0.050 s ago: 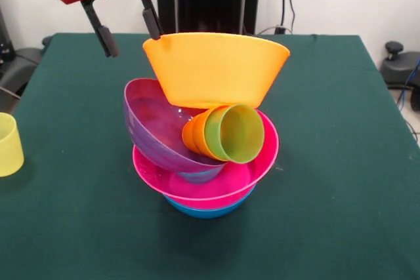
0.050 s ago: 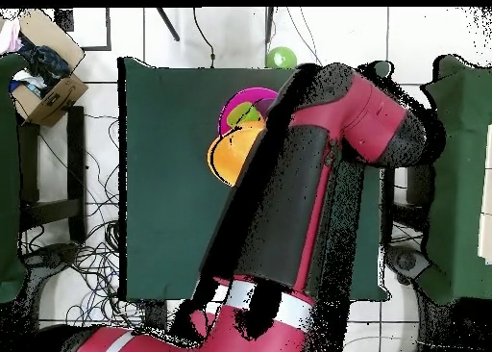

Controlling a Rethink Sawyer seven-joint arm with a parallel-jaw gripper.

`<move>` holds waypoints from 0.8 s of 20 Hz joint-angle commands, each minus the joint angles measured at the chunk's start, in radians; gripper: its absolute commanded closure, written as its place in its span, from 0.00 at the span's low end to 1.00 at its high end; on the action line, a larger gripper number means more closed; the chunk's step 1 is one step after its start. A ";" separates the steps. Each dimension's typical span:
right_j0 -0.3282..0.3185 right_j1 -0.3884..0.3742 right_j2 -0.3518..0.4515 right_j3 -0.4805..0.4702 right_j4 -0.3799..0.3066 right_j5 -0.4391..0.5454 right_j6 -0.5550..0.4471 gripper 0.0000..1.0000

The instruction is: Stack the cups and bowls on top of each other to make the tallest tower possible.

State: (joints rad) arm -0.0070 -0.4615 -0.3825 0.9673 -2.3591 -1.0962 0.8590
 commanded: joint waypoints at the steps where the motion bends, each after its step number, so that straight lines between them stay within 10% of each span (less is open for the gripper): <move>1: 0.048 0.040 -0.057 0.063 -0.118 -0.092 0.088 0.00; 16: 0.020 0.149 -0.118 -0.049 -0.164 0.033 0.106 0.00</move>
State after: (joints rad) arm 0.0114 -0.4125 -0.5812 0.9413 -2.5360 -1.1428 0.8590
